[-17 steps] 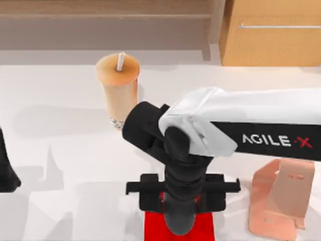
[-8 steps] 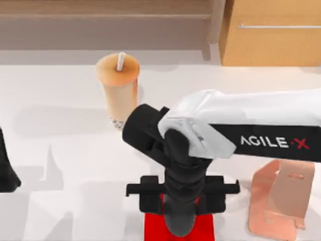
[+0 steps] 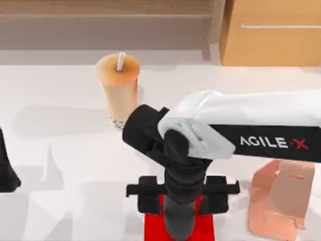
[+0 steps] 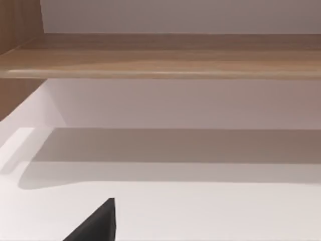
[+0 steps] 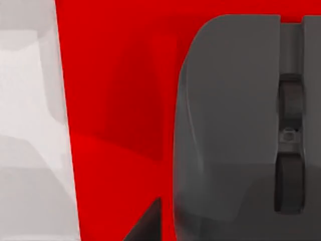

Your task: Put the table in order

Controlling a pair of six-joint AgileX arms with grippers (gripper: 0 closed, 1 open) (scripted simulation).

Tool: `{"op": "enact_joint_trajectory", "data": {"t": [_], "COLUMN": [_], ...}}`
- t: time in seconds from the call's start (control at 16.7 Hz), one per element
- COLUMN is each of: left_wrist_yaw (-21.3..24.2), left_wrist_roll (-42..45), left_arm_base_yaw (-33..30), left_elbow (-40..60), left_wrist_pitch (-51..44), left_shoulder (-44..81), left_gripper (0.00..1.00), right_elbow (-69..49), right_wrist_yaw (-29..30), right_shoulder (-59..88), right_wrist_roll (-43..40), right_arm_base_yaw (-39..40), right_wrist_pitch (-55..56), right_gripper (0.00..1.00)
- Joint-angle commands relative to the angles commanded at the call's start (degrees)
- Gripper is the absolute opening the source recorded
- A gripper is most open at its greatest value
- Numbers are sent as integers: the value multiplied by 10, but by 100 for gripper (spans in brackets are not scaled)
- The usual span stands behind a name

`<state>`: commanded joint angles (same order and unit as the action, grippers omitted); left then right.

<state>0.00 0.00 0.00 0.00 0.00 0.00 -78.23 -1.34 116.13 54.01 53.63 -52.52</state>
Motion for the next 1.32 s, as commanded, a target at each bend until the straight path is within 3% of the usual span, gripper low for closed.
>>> {"op": "enact_joint_trajectory", "data": {"t": [0.12,0.78,1.02,1.32], "left_wrist_yaw": [0,0,0,0], "left_wrist_roll": [0,0,0,0], "left_arm_base_yaw": [0,0,0,0], "left_elbow": [0,0,0,0], "left_wrist_pitch": [0,0,0,0], "left_shoulder": [0,0,0,0], "left_gripper": [100,100,100,100], "right_elbow": [0,-15,-64,-99], "right_wrist_yaw": [0,-2,-9,-12], "right_shoulder": [0,-10,-35,-49], "right_wrist_roll": [0,-13,-86,-232], "right_arm_base_yaw": [0,-21,-128,-371], "right_wrist_pitch": [0,-3,-14,-42], "right_gripper": [100,100,100,100]}}
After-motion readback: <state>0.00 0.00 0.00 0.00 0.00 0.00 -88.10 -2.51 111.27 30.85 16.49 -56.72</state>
